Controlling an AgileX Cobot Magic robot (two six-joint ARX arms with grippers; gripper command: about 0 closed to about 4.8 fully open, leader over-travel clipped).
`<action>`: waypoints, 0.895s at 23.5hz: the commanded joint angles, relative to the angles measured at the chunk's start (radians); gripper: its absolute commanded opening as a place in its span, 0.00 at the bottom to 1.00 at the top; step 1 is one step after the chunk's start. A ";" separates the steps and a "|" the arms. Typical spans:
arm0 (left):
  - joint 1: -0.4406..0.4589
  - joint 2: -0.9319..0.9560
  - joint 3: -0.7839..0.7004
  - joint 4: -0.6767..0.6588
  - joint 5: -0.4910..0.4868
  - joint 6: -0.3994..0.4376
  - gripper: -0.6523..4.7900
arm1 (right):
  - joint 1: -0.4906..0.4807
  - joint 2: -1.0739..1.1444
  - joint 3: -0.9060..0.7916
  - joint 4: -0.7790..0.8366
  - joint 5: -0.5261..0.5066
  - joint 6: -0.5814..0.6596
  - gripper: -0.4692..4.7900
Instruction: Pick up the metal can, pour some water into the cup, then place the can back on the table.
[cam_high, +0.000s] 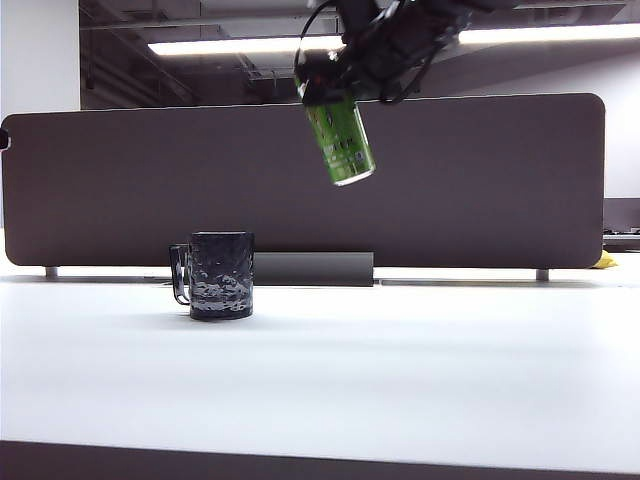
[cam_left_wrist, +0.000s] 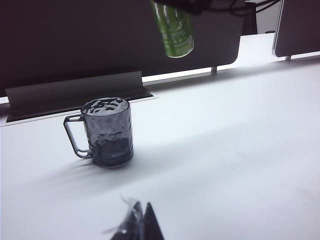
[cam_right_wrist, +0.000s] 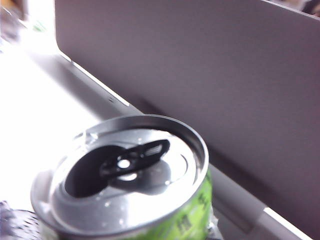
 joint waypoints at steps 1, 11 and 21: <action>0.001 0.001 0.001 0.010 -0.002 -0.003 0.11 | -0.040 -0.034 0.000 0.035 -0.115 0.136 0.57; 0.001 0.001 0.001 0.009 0.000 -0.003 0.11 | -0.085 -0.037 0.000 0.024 -0.258 0.237 0.57; 0.001 0.001 0.001 0.010 0.003 -0.003 0.11 | -0.132 -0.037 0.000 0.011 -0.351 0.262 0.57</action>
